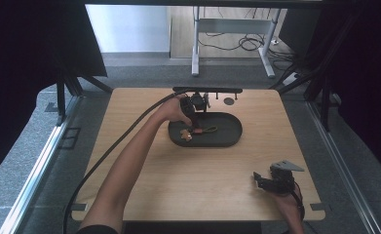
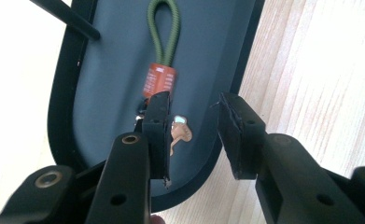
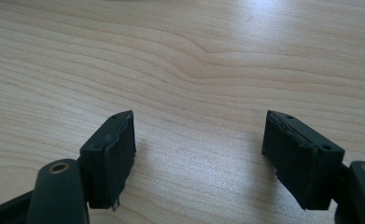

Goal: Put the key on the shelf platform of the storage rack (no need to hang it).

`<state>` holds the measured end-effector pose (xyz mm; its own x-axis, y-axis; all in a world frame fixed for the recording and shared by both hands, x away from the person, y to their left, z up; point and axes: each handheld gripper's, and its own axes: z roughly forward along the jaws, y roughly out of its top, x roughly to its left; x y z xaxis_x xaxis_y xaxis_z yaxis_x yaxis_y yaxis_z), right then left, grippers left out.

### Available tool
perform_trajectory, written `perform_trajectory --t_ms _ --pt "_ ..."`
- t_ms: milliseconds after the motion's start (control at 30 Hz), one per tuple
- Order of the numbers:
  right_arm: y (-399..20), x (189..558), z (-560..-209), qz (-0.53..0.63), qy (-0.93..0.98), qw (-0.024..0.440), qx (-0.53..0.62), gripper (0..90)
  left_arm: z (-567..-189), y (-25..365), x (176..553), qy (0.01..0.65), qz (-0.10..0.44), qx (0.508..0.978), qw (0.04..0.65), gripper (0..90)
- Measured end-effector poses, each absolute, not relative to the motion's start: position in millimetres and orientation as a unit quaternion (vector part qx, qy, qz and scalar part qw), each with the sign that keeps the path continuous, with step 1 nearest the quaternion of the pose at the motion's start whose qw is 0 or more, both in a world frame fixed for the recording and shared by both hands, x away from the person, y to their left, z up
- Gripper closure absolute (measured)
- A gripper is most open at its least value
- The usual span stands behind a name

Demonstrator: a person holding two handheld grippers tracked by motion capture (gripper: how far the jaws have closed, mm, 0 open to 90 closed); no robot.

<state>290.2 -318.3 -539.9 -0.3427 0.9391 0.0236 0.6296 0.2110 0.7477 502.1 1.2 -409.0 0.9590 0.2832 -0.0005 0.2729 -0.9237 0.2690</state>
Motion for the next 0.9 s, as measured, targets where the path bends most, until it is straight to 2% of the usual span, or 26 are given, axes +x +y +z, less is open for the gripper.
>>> perform_trajectory --t_ms 600,900 --pt "-318 290 -540 0.339 0.746 0.229 0.525 25.9 -372 15 479 0.124 0.031 0.975 0.182 57.8" --pt "-318 290 -540 0.339 0.747 0.229 0.525 25.9 -368 25 469 0.126 0.033 0.974 0.187 56.5"
